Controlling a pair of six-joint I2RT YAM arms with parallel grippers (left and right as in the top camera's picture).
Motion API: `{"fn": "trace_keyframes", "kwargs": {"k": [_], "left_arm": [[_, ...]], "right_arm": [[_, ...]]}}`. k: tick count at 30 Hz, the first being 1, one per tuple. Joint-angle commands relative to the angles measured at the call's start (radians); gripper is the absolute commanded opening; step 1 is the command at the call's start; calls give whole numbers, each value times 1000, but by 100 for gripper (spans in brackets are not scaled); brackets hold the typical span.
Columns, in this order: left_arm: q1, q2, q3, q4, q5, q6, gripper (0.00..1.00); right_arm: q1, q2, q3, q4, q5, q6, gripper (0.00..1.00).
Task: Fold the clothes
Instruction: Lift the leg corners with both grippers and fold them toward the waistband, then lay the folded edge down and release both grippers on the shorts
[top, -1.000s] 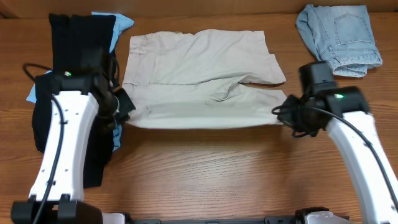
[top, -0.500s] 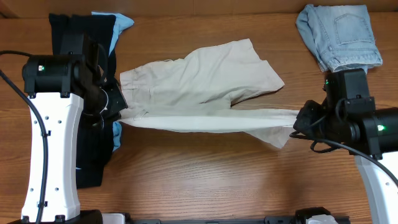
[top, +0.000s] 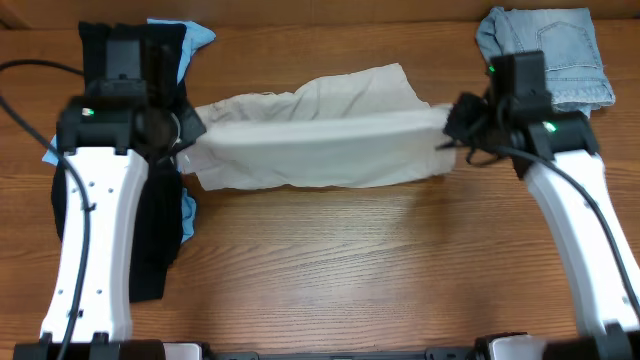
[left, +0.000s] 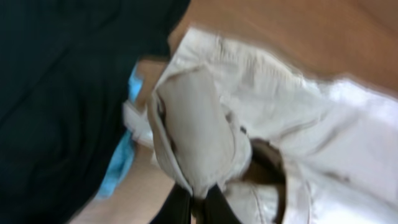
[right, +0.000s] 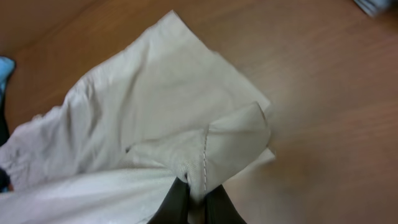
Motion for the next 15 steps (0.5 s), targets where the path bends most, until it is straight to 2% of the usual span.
{"fn": "trace_keyframes", "kwargs": {"k": [1,4,8,9,10,11,12,13,14,15], "left_arm": [[19,3,-131,169,-199,-16,4],[19,38,-234,419,-198,-16,4],[19,120,-277,644,-198,-16,4],[19,149,-277,693,-198,-16,6],[19,179,-277,743,-197,-16,13],[18,203,-277,784,-195,-16,23],[18,225,-277,821,-190,-15,41],[18,246,-277,853,-190,-10,61],[18,266,-277,882,-190,-2,82],[18,282,-276,903,-190,0,100]], "right_arm": [[-25,84,21,85,148,-29,4],[-25,172,21,195,148,-30,5],[-25,277,21,347,135,-32,5],[-25,302,21,385,135,-32,5],[-25,323,21,423,130,-32,9],[-25,342,21,457,123,-33,17],[-25,359,21,491,116,-33,47],[-25,378,21,531,101,-32,87],[-25,389,21,554,95,-33,100],[-25,399,21,567,95,-32,100]]}}
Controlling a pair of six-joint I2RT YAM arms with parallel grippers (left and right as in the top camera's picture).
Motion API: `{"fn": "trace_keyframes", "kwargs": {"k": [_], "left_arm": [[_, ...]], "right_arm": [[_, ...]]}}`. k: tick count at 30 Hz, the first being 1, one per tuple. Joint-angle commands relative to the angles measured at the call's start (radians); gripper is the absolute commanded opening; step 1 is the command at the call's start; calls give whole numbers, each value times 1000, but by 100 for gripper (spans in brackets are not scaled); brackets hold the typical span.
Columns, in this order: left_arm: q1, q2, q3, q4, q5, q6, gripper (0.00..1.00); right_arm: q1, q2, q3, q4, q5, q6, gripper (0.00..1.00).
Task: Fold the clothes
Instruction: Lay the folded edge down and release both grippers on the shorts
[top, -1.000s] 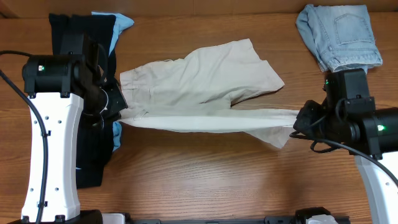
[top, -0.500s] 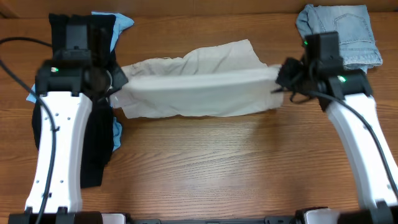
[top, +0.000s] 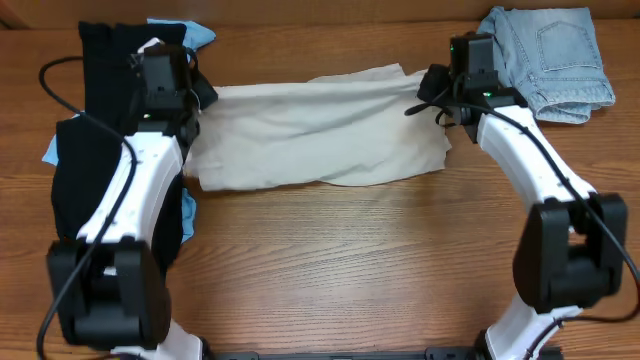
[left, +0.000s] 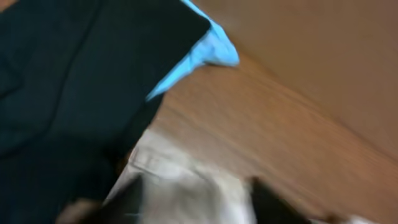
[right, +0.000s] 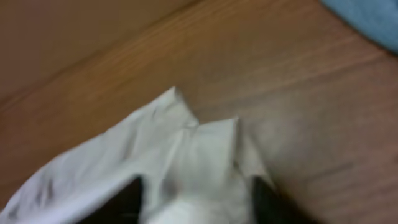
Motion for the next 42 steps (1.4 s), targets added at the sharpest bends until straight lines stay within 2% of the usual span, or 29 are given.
{"fn": "trace_keyframes", "kwargs": {"k": [1,5,7,9,12,15,19,21,26,35,38,40,42], "left_arm": [[9,56,-5,47,-68,17,100],[9,41,6,20,-33,36,100],[11,16,27,-54,10,39,100],[11,-15,60,-168,79,51,100],[11,-46,110,-333,207,143,100],[8,-60,148,-474,328,233,100],[-2,-66,154,-593,351,272,100],[-3,-66,154,-646,351,272,100],[-3,-66,154,-678,351,272,100],[-3,-66,154,-704,367,271,100],[-3,-66,154,-723,367,272,100],[-3,-66,154,-733,367,283,100],[-3,-66,154,-745,367,307,100]], "right_arm": [[-15,26,21,37,40,-6,100],[-28,14,21,-16,46,-6,100],[-40,3,21,-101,45,-11,100],[-48,3,21,-173,2,-80,100],[-50,19,8,-235,-64,-227,100],[-47,36,-12,-245,-75,-274,100],[-47,64,-16,-245,-75,-292,99],[-47,94,-16,-240,-76,-294,95],[-47,146,-16,-243,-149,-294,81],[-48,171,-16,-293,-160,-253,43],[-54,170,-16,-391,-125,-140,24],[-68,170,-16,-480,-105,-72,16],[-89,169,-16,-566,-103,-68,9]]}}
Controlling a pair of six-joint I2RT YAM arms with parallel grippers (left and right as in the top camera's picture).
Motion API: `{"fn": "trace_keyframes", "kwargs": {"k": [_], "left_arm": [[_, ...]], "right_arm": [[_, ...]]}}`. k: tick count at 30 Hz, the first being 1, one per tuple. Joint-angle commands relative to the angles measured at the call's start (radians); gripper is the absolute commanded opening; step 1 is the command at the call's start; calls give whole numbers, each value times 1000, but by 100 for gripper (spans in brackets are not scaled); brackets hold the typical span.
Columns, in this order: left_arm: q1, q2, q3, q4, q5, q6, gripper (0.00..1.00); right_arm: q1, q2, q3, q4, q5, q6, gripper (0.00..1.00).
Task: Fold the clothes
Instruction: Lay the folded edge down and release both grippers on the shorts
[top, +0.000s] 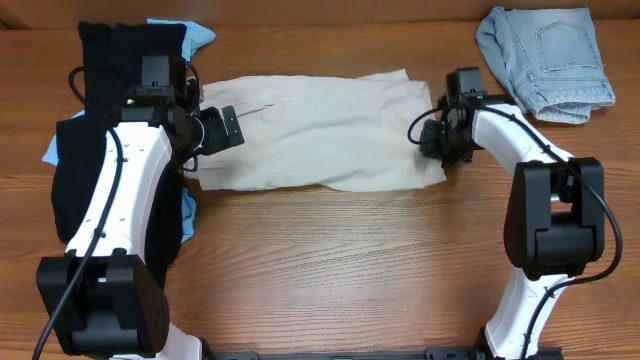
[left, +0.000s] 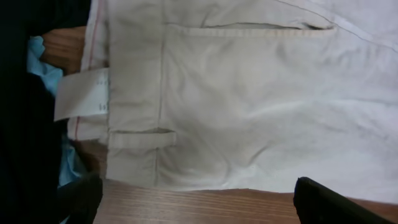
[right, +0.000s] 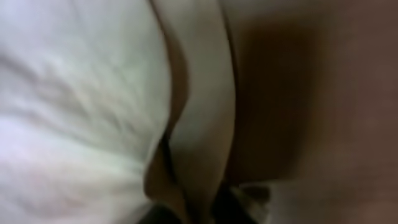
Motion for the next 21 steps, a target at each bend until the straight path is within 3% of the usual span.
{"fn": "trace_keyframes", "kwargs": {"k": [1,7,10,13,16,18,21], "left_arm": [[-7,-13,14,-19,15,57,100],[-8,-13,14,-65,16,124,100],[-13,-13,14,-57,15,166,100],[-23,-9,13,-36,15,216,100],[-34,-3,12,0,15,272,100],[-39,6,12,24,15,294,100],[-42,32,11,64,15,346,100]], "right_arm": [[-53,2,-15,-144,45,90,8],[-147,-61,-15,-362,39,3,4],[-148,-135,-14,-373,24,-31,10],[-148,-232,-9,-373,1,-58,34],[-148,-322,10,-373,-6,-74,80],[-147,-364,19,-360,-14,-92,93],[-147,-407,19,-308,-43,-117,100]]}}
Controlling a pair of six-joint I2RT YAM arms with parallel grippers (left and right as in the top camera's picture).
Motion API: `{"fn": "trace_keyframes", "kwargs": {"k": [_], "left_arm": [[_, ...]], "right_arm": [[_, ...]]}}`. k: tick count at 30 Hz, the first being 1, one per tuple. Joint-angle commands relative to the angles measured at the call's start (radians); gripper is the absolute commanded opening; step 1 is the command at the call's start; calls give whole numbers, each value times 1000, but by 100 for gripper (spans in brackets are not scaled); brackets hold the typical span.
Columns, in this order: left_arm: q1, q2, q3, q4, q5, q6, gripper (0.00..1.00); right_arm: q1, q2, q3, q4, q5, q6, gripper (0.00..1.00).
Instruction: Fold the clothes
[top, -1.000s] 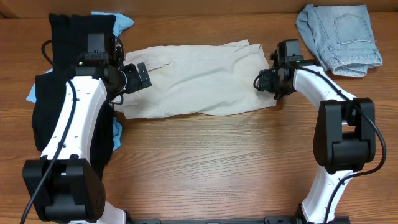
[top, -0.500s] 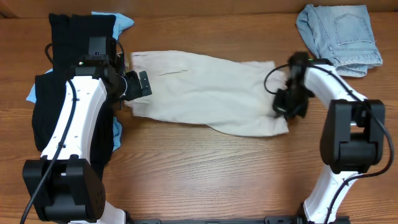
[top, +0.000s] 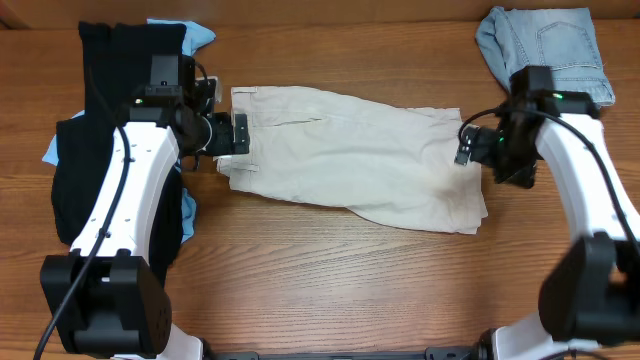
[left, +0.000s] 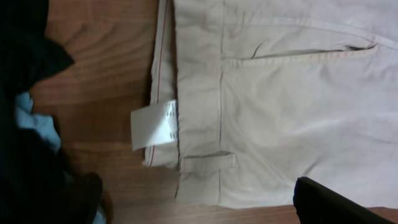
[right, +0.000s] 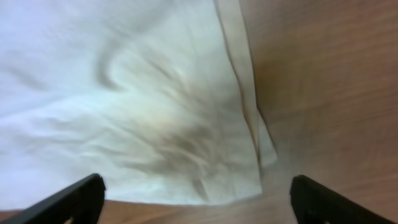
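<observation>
Cream trousers (top: 350, 155) lie flat across the middle of the table, waistband at the left, leg ends at the right and slanting toward the near edge. My left gripper (top: 226, 135) hovers open over the waistband (left: 193, 124), where a white label (left: 154, 123) and a belt loop show. My right gripper (top: 478, 146) hovers open over the leg ends (right: 186, 124). Neither holds cloth.
Black clothing (top: 105, 150) with blue cloth (top: 195, 35) under it lies at the left, beneath my left arm. Folded blue jeans (top: 560, 50) sit at the far right corner. Bare wood (top: 330, 290) fills the front of the table.
My right gripper let go of the leg ends and now stands open. The trousers shifted right and toward the near edge, lying flatter. My left gripper stays open over the waistband.
Both grippers held the trousers stretched in the air, left on the waistband, right on the leg end. Then the cloth lay at the far side with the fingers spread. Later the left was open and the right still at the leg ends. Now both are open.
</observation>
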Motion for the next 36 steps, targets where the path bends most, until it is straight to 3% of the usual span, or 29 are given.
{"fn": "trace_keyframes", "kwargs": {"k": [1,5,6,8,24,36], "left_arm": [[-8,42,11,37,10,125,100],[1,101,11,85,-23,211,100],[16,123,12,115,-103,230,100],[42,135,12,144,-138,245,100],[66,314,13,272,171,370,100],[43,401,13,284,226,358,100]], "right_arm": [[4,-43,23,49,-57,-58,100],[5,-27,15,107,-114,-83,97],[5,-7,5,124,-114,-50,88],[5,11,-11,135,-113,-49,85],[5,118,-52,196,-93,-49,80],[5,118,-52,190,-90,-49,80]]}}
